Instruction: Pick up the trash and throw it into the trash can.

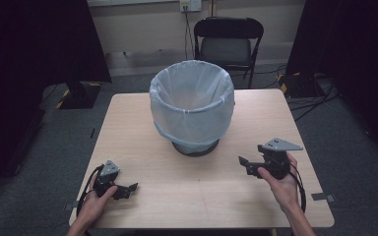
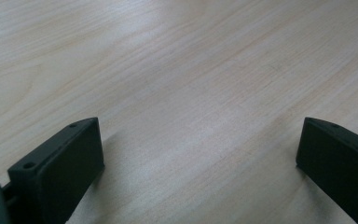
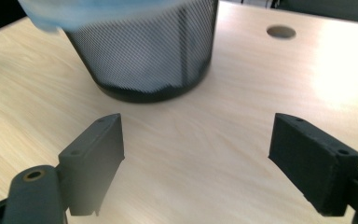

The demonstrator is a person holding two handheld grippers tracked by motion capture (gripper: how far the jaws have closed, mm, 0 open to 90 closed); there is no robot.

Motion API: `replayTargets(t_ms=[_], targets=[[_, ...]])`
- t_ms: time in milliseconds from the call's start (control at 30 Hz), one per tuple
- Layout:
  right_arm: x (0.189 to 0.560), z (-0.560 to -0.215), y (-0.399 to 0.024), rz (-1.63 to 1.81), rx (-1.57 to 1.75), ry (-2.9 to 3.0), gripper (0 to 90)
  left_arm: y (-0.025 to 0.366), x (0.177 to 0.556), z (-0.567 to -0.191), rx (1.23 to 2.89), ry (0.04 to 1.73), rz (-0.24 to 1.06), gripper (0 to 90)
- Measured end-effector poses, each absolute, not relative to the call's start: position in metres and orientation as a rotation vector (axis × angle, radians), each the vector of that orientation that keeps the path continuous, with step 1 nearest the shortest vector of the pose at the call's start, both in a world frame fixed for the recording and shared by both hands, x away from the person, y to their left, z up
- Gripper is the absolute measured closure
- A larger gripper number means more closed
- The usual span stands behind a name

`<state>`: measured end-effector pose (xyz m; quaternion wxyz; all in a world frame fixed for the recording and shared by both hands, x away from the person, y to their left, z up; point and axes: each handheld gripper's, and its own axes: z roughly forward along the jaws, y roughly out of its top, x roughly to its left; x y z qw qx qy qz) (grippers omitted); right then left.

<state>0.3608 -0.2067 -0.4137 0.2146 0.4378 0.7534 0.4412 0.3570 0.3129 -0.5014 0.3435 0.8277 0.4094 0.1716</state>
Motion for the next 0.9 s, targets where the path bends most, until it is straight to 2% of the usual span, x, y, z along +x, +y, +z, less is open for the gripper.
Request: replayTargets(t_ms=[400, 900], targets=[[0.357, -0.467, -0.231, 1.068, 1.355, 2.081, 15.7, 0.313, 0.357, -0.501, 2.15, 1.064, 0.446, 0.1], [0.36, -0.498, -0.244, 0.886, 1.438, 2.066, 15.0, 0.313, 0.357, -0.501, 2.15, 1.064, 0.446, 0.1]])
